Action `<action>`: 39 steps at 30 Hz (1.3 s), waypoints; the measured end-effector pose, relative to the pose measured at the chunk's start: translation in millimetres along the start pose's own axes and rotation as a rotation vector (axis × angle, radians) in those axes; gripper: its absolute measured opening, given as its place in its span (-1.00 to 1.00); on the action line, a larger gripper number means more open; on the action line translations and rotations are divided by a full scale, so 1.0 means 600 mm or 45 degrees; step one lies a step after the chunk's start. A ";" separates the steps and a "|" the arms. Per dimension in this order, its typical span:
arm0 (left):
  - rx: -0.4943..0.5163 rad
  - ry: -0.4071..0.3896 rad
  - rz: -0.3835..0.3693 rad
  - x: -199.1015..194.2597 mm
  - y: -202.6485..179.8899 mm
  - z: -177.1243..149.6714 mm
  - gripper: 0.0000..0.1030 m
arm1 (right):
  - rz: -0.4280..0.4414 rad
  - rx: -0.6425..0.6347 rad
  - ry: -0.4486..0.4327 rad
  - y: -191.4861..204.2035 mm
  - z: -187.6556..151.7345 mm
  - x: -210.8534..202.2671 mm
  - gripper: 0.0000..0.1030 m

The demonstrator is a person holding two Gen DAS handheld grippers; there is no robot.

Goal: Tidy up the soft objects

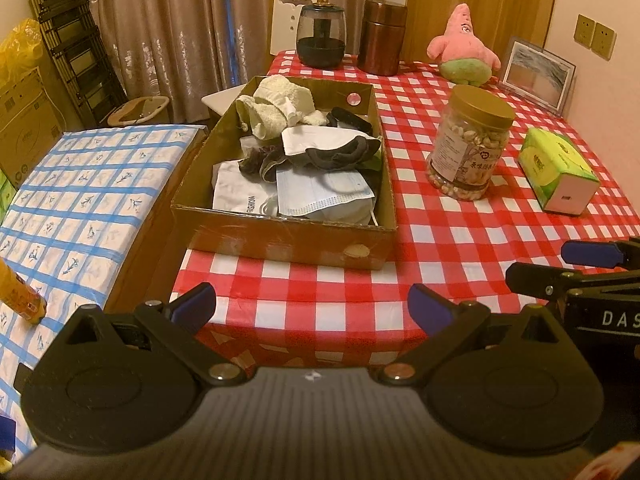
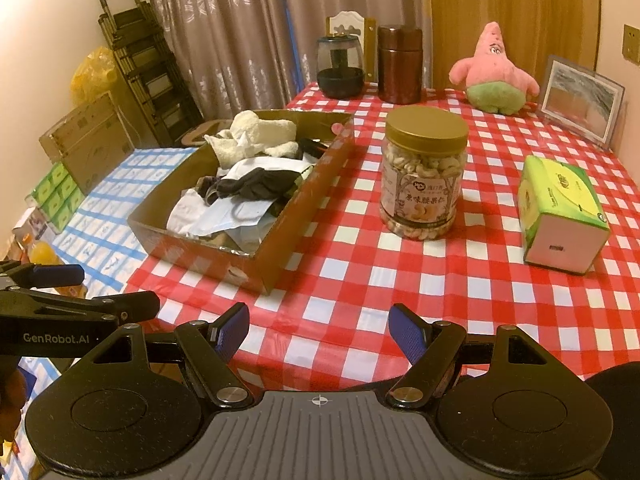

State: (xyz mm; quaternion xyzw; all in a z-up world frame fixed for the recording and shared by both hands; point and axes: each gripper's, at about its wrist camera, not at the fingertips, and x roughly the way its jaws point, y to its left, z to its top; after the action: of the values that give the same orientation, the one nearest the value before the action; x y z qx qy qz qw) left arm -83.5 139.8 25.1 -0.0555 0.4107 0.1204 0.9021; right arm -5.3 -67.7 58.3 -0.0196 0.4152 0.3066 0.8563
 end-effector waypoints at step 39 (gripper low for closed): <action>-0.004 -0.006 -0.006 -0.001 -0.006 0.002 0.97 | -0.003 0.001 -0.001 -0.001 0.000 0.001 0.48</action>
State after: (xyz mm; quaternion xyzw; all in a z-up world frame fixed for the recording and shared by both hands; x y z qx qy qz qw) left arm -82.2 136.6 26.5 -0.0575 0.4083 0.1190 0.9032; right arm -4.5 -67.9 57.9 -0.0197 0.4151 0.3053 0.8568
